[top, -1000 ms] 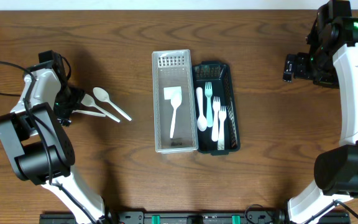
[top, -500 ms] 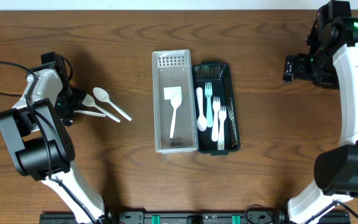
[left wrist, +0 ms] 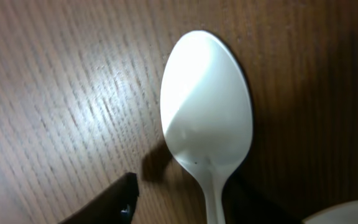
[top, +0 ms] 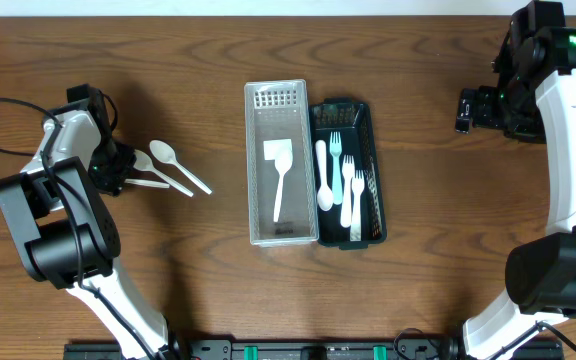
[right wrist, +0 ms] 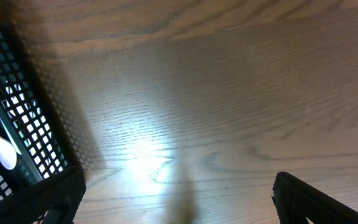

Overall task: Pack container
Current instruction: 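Move the left gripper back and grasp another white spoon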

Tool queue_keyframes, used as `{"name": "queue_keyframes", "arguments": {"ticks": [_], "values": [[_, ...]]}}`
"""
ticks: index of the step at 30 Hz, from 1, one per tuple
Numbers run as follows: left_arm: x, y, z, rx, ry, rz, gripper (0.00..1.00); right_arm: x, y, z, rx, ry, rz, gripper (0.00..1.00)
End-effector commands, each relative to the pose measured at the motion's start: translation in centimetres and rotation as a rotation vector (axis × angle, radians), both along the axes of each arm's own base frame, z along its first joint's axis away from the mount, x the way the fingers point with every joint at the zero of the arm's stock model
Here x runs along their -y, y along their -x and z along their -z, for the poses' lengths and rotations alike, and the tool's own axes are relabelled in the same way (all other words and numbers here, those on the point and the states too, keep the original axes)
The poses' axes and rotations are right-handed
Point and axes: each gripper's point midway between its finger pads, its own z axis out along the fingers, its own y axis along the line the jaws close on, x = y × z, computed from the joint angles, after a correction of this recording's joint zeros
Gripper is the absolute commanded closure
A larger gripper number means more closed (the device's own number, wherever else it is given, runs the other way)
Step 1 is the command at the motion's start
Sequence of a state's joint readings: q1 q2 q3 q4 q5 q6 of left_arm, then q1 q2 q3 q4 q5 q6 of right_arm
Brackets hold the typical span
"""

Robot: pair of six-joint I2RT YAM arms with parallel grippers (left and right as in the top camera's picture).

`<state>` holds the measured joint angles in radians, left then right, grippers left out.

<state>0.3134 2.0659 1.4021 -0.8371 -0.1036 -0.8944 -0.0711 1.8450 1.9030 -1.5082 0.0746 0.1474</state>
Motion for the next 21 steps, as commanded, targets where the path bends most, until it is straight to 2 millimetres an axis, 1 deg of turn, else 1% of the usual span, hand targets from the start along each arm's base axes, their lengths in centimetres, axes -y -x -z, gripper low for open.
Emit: {"name": "queue_keyframes", "arguments": {"ticks": [1,3,6,10,12,14,16,21], "values": [[0.2,1.16,1.52,-0.061,0.019,-0.005,0.62,-0.32,0.06,0.04,-0.005,-0.002,-0.021,0.01],[0.21,1.19,1.53,-0.063,0.02,-0.005,0.68,-0.32,0.06,0.04,-0.005,-0.002,-0.021,0.01],[0.21,1.2,1.52,-0.063,0.019,-0.005,0.7,-0.32,0.06,0.04,-0.005,-0.002,-0.021,0.01],[0.22,1.27,1.51,-0.065,0.02,-0.005,0.76,-0.32,0.07,0.04,-0.005,-0.003,-0.021,0.01],[0.23,1.27,1.51,-0.066,0.021,-0.002,0.81,-0.32,0.06,0.04,-0.005,-0.002,-0.021,0.01],[0.23,1.29,1.51,-0.068,0.021,0.004,0.9,-0.32,0.05,0.05,-0.004,-0.002,-0.021,0.01],[0.22,1.27,1.51,-0.069,0.023,0.02,0.94,-0.32,0.04,0.04,-0.004,-0.002,-0.021,0.01],[0.26,1.37,1.48,-0.078,0.028,0.056,0.94,-0.31,-0.03,0.03,-0.001,-0.002,-0.021,0.01]]}}
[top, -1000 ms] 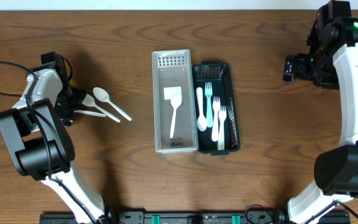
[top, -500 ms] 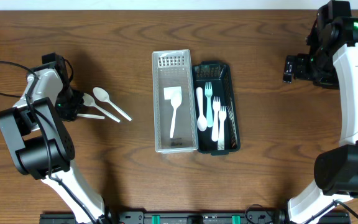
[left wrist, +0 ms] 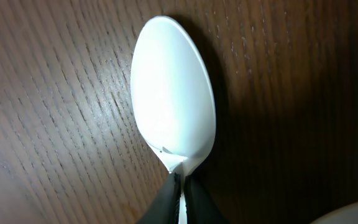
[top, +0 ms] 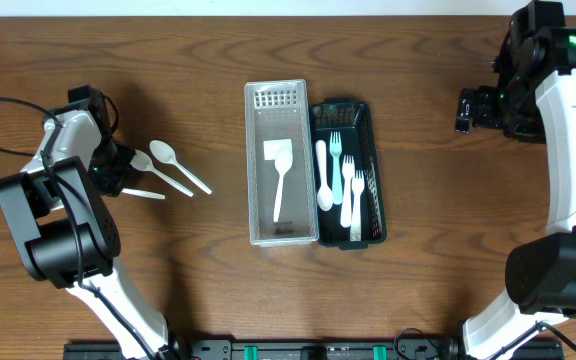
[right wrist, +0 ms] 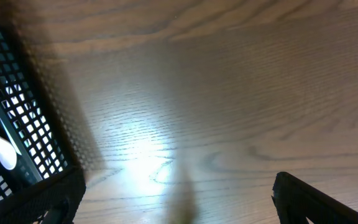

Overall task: Pack container
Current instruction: 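Move the left gripper back and grasp another white spoon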

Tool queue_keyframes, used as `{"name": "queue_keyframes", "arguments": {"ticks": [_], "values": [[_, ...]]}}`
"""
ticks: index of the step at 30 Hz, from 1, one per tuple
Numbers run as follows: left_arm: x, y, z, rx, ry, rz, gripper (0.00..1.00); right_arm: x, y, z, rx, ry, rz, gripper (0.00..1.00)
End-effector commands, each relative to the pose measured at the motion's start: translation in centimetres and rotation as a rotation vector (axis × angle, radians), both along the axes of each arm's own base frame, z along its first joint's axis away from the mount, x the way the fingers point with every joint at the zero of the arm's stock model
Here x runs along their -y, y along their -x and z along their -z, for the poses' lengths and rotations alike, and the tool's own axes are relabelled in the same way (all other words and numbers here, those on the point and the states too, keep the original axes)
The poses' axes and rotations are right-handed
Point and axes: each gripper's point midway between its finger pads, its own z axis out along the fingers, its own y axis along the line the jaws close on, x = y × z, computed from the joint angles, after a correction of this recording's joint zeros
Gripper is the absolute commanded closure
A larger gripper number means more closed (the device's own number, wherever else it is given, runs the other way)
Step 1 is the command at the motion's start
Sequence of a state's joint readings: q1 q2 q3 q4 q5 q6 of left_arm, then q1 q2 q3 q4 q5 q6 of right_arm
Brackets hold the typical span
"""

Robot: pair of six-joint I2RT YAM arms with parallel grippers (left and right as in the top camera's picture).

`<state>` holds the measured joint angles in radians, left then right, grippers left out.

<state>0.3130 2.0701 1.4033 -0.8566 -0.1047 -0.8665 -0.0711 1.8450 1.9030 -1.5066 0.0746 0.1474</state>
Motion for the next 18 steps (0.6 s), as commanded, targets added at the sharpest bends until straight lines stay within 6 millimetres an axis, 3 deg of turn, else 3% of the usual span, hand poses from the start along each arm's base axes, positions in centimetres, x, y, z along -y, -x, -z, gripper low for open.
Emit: {"name": "queue_keyframes", "arguments": {"ticks": [1,18], "values": [[0.14,0.97,1.33,-0.055,0.021,0.035,0.94,-0.32,0.01,0.03,-0.002,-0.002,-0.021,0.01],[0.16,1.07,0.63,-0.058,0.024,0.086,0.94,-0.29,-0.31,0.0,0.011,-0.001,-0.021,0.01]]}}
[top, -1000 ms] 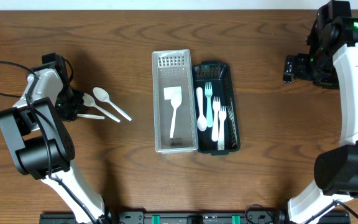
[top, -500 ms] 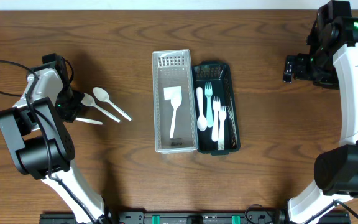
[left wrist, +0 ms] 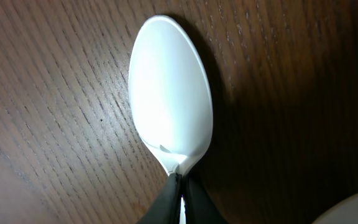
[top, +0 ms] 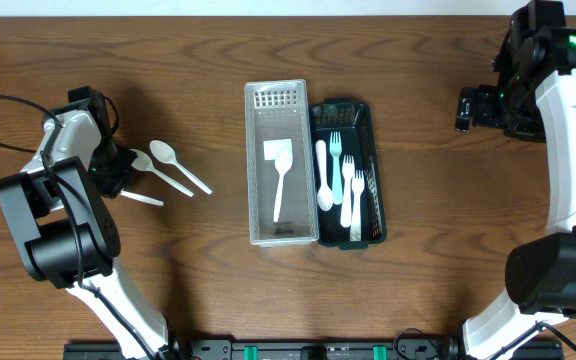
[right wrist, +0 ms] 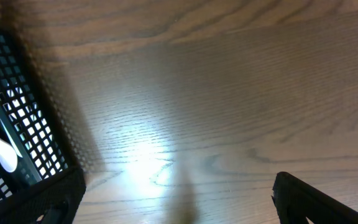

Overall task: Pack container
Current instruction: 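Move the left gripper back and grasp another white spoon, then carry the spoon into the clear basket, release, and withdraw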

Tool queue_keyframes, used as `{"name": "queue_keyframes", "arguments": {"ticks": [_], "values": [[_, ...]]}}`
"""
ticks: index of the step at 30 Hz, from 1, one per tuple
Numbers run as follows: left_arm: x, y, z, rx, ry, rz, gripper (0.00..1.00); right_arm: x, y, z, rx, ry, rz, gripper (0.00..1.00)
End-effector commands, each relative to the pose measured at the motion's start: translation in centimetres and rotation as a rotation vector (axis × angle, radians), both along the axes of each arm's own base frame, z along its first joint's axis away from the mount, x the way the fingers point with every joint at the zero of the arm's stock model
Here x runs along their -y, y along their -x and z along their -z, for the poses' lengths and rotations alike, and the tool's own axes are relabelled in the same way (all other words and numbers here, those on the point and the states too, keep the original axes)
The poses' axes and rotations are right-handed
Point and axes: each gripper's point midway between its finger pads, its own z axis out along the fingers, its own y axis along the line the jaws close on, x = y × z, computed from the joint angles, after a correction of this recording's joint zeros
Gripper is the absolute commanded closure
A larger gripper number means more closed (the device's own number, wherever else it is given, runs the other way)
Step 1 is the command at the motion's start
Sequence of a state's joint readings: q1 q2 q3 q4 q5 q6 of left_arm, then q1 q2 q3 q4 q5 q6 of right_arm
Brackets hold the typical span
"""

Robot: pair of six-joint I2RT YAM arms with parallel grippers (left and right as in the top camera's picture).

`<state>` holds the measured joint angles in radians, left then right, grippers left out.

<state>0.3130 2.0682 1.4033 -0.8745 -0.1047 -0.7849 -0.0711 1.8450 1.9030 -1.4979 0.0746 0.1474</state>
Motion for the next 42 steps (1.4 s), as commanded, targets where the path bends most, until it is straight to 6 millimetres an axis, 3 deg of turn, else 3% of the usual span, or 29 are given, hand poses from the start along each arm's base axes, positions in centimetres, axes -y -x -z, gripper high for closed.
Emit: {"name": "queue_keyframes", "arguments": {"ticks": [1,6,12,21,26,34,42], "values": [[0.0,0.7,0.7,-0.032,0.011,0.006,0.94,-0.3,-0.1,0.0,0.002,-0.002,-0.021,0.01],[0.1,0.8,0.3,-0.032,0.011,0.008,0.94,-0.3,-0.1,0.0,0.002,-0.002,-0.021,0.01],[-0.2,0.6,-1.6,-0.001,-0.012,0.03,0.94,-0.3,-0.1,0.0,0.001,-0.002,-0.021,0.01],[-0.2,0.2,-6.1,0.091,-0.046,0.086,0.94,-0.3,-0.1,0.0,0.002,-0.002,-0.021,0.01],[1.1,0.0,-9.2,0.149,-0.066,0.153,0.94,-0.3,-0.1,0.0,0.003,-0.002,-0.021,0.01],[7.0,-0.5,-15.1,0.288,-0.092,0.326,0.94,-0.3,-0.1,0.0,0.004,-0.002,-0.021,0.01],[17.1,-0.4,-19.4,0.436,-0.068,0.623,0.94,-0.3,-0.1,0.0,0.004,-0.002,-0.021,0.01]]}}
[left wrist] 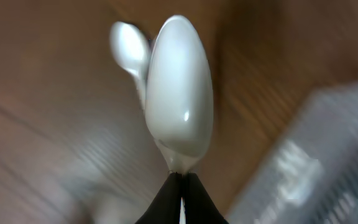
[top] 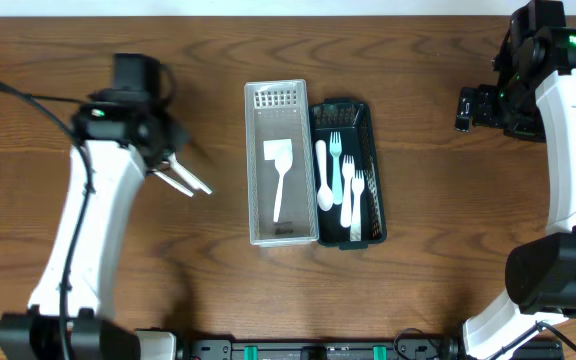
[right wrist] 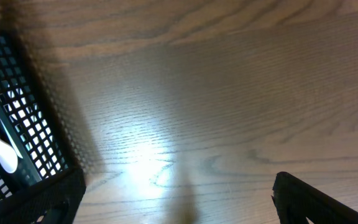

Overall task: Pack container
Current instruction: 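Carry the spoon into the clear basket, release, and withdraw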

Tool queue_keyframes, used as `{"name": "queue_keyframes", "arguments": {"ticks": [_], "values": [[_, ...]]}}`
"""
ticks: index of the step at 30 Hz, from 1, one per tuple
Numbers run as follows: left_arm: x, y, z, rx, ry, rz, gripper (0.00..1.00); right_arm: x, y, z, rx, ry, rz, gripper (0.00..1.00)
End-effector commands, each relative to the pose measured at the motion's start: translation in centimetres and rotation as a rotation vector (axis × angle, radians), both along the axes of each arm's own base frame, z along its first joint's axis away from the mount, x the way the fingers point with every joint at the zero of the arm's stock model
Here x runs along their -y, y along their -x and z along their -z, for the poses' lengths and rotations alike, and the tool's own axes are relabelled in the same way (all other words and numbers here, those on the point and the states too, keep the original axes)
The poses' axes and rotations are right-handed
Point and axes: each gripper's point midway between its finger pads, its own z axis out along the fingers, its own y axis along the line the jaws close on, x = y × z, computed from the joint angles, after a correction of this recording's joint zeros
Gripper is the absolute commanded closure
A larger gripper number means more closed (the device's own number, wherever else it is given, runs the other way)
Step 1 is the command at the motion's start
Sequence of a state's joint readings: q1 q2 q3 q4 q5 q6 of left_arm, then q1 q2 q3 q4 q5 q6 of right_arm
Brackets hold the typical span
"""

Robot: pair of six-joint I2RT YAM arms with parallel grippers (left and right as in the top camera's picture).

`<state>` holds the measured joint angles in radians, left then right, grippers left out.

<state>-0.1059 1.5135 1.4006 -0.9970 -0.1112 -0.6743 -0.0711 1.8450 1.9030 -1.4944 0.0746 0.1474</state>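
Note:
My left gripper (left wrist: 180, 178) is shut on the neck of a white plastic spoon (left wrist: 179, 118), held off the table and blurred. From overhead the left gripper (top: 166, 152) hangs over two more white spoons (top: 190, 182), left of the clear tray (top: 250, 160). One of those spoons (left wrist: 129, 46) shows beneath the held one. The clear tray holds a white spatula (top: 279, 175). Beside it the black basket (top: 376, 170) holds forks and a spoon. My right gripper (top: 465, 110) stands open far right, nothing between its fingers (right wrist: 316, 199).
The clear tray's edge (left wrist: 328, 143) shows blurred at the right of the left wrist view. The black basket's corner (right wrist: 17, 143) fills the left of the right wrist view. A black cable (top: 28, 95) trails across the table's left side.
My left arm has swung from the table's left edge toward the centre, with the spoon lifted clear of the wood. It now hangs over the other two spoons. The right arm is unchanged.
My left gripper was open around the spoon's neck on the table at the far left. Then it was shut on the neck, with the spoon still lying low over the wood. Now the spoon is raised and nearer the trays. The right arm stayed put throughout.

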Motion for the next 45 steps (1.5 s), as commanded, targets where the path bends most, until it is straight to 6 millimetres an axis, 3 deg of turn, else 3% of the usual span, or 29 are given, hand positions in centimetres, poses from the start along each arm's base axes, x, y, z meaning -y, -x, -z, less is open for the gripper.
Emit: {"name": "queue_keyframes", "arguments": {"ticks": [1,7,14,25,27,28,33,36,38,41,45], "values": [[3.9,0.5,-1.3,0.039,-0.02,0.157,0.94,-0.3,-0.1,0.0,0.0,-0.002,-0.021,0.01],[12.2,0.6,-1.8,0.103,-0.077,0.538,0.94,-0.3,0.0,0.0,0.0,-0.002,-0.021,0.01],[17.7,0.7,0.1,0.108,-0.096,0.718,0.94,-0.3,0.0,0.0,-0.001,-0.002,-0.021,0.01],[19.1,0.6,8.6,-0.118,-0.124,0.757,0.94,-0.3,0.1,0.0,-0.005,-0.002,-0.021,0.01],[19.0,0.6,9.3,-0.137,-0.129,0.757,0.89,-0.3,0.1,0.0,-0.005,-0.002,-0.021,0.01],[19.0,0.6,9.6,-0.145,-0.13,0.757,0.76,-0.3,0.1,0.1,-0.005,-0.003,-0.021,0.01],[19.0,0.6,9.8,-0.151,-0.142,0.787,0.71,-0.3,0.1,0.0,-0.004,-0.002,-0.021,0.01],[19.1,0.5,9.0,-0.136,-0.154,0.826,0.63,-0.3,0.1,0.0,-0.004,-0.002,-0.021,0.01],[19.0,0.2,7.2,-0.105,-0.161,0.834,0.62,-0.3,0.1,0.0,-0.005,-0.002,-0.021,0.01],[17.7,-0.7,3.3,-0.02,-0.215,0.793,0.58,-0.3,0.1,0.0,-0.006,-0.002,-0.021,0.01],[13.7,-1.6,-4.2,0.149,-0.285,0.67,0.52,-0.3,0.1,0.1,-0.008,-0.002,-0.021,0.01]]}}
